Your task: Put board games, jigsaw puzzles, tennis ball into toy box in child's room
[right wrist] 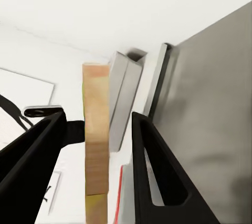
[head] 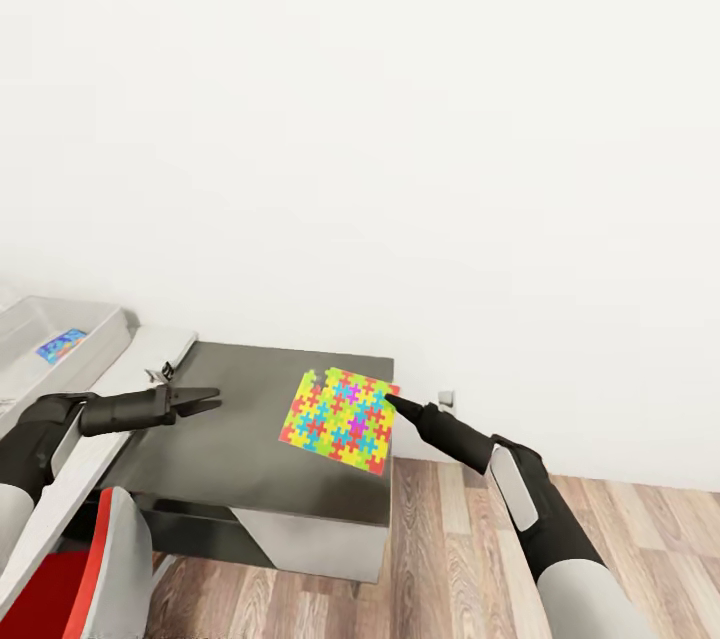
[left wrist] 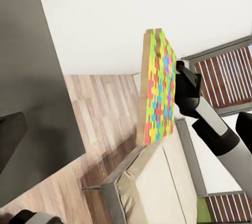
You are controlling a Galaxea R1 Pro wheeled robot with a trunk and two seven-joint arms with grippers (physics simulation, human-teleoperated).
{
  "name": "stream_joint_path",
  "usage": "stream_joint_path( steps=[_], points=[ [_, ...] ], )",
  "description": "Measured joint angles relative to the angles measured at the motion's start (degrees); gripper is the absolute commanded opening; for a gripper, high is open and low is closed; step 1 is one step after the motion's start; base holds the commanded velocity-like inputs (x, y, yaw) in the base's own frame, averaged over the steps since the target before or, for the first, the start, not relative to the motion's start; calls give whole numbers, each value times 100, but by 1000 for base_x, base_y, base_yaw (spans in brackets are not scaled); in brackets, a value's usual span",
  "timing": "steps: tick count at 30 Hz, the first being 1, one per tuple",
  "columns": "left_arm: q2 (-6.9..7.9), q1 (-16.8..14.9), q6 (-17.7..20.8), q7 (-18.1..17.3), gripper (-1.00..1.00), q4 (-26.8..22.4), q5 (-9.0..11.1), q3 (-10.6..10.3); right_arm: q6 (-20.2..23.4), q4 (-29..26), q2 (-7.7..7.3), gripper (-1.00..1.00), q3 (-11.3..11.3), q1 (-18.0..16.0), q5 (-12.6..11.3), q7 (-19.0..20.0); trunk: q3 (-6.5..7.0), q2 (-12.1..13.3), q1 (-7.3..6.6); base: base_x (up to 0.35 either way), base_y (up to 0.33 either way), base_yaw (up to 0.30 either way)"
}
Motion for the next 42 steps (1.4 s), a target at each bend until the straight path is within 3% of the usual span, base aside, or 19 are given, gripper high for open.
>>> stream_joint_path(
  steps=[11, 15, 22, 26, 28, 33, 36, 42],
  points=[
    [21, 0, 1, 0, 100, -49, 0, 6, -2, -50, 1, -100, -2, 29, 1, 1, 76, 0, 0, 0, 0, 211],
    [127, 6, 25, 0, 100, -194, 5, 16, -1, -50, 1, -100, -2, 29, 1, -2, 105, 0, 0, 0, 0, 209],
    [672, 16, 211, 0, 100, -309, 84, 26, 6, -66, -3, -100, -3, 29, 1, 9, 154, 0, 0, 0, 0, 209],
    [1074, 34, 267, 0, 100, -315, 405, 24, 9, -68, -6, -100, -39, 29, 8, 226, 182, 0, 0, 0, 0, 209],
    [1384, 79, 280, 0, 100, -309, 637, 17, 2, -68, -7, -100, -64, 29, 15, 328, 196, 0, -1, 0, 0, 209],
    [2010, 244, 282, 0, 100, -289, 992, 18, -5, -68, -5, -100, -76, 29, 52, 381, 231, 0, -1, 0, 0, 209],
    [2119, 284, 281, 0, 100, -284, 1126, 9, -13, -65, -1, -100, -74, 29, 75, 381, 252, 1, 0, 0, 0, 209],
    [2101, 299, 281, -1, 100, -294, 1172, -10, -25, -66, 2, -100, -73, 29, 90, 374, 294, 1, 0, 0, 0, 209]
  ],
)
